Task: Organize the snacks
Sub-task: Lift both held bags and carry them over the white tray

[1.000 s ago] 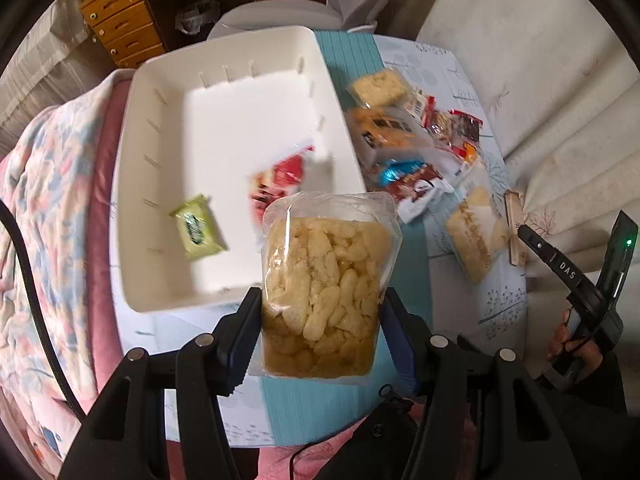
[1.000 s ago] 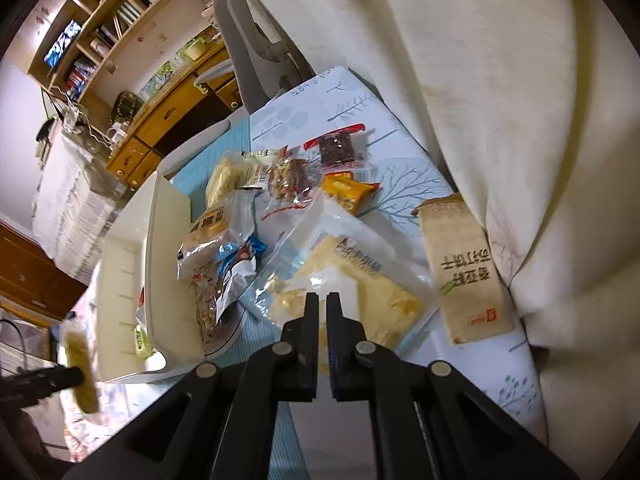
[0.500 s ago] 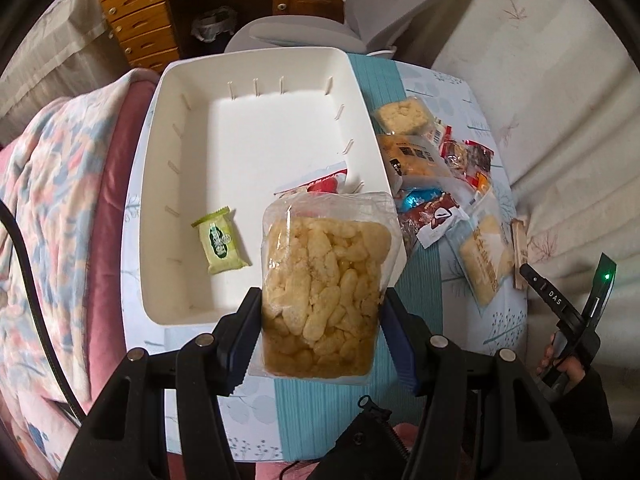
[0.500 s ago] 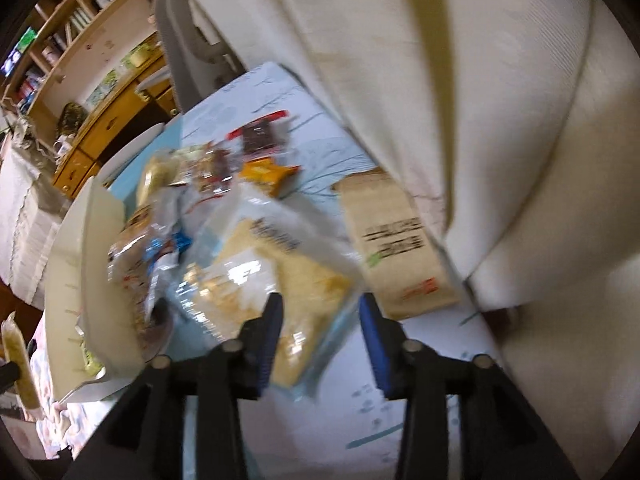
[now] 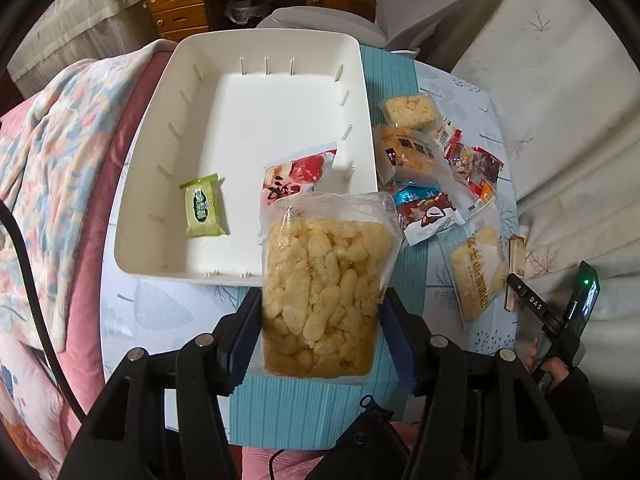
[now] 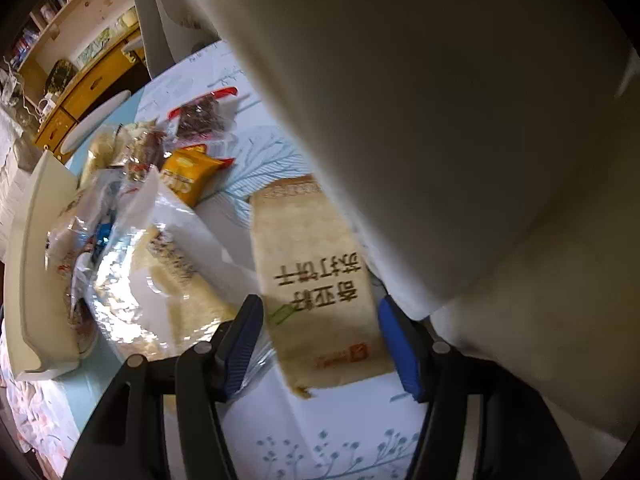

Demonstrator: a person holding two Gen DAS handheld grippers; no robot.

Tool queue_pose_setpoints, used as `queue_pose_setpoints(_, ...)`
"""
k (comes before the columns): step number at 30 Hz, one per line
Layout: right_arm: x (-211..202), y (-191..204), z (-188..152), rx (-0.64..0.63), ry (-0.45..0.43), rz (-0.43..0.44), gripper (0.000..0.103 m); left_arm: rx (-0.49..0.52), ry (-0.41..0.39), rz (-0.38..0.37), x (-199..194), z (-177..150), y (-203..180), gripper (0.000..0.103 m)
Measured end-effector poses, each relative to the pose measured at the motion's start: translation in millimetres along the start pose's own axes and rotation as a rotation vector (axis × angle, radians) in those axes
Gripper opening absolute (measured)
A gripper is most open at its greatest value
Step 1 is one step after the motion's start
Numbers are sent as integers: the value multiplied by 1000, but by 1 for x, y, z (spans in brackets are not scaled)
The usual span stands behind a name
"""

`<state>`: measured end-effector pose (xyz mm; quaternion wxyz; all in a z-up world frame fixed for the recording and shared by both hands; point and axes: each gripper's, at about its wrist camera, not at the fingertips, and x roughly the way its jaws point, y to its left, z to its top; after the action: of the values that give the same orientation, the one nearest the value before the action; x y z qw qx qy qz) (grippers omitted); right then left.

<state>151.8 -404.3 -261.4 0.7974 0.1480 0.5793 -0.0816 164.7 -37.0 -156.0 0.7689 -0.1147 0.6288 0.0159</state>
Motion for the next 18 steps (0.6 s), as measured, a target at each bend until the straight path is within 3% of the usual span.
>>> queue_pose_setpoints(5, 7, -5, 5, -37, 0, 44, 64, -21, 3, 11, 1, -4, -7, 57)
queue_pose_setpoints(9, 7, -7, 5, -72, 3, 46, 58, -22, 3, 14, 1, -5, -11, 57)
queue_pose_setpoints(18, -7, 1, -6, -25, 36, 123, 57, -4, -1, 5, -2, -4, -9, 57)
